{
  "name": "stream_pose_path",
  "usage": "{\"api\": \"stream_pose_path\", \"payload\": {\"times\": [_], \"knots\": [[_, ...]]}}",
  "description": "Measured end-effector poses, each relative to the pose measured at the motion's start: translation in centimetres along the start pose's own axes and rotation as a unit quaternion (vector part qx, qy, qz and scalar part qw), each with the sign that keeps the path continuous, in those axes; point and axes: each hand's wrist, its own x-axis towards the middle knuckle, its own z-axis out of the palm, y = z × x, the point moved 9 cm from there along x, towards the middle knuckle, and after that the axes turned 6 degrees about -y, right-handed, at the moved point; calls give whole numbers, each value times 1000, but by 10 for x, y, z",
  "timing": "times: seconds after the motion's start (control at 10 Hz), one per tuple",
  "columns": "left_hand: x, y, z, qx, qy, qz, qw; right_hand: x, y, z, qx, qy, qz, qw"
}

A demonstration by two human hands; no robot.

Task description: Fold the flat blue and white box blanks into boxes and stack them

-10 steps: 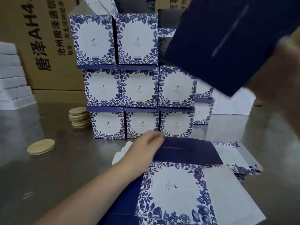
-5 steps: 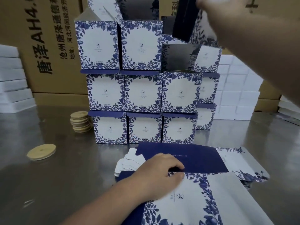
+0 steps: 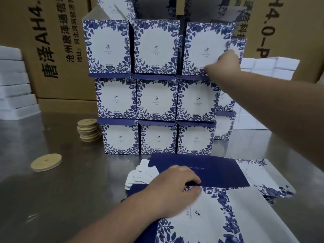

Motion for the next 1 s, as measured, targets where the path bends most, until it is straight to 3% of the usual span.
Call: {"api": "stream_pose_path", "payload": {"times": [0.4,0.8,0.9,1.0], "knots": [[0,-1,0,1,-1,-3,1000,-13,24,14,142,-45,-67,987],[-4,22,-17,67,22,20,997,-21,22,17,-62,-9,-61,996],[-7,37,-39,69,66,52,994,-30,27,16,-10,-13,-47,999],[-31,66,-94,16,242,136,961,-43,30,-3,153,37,-53,986]]}}
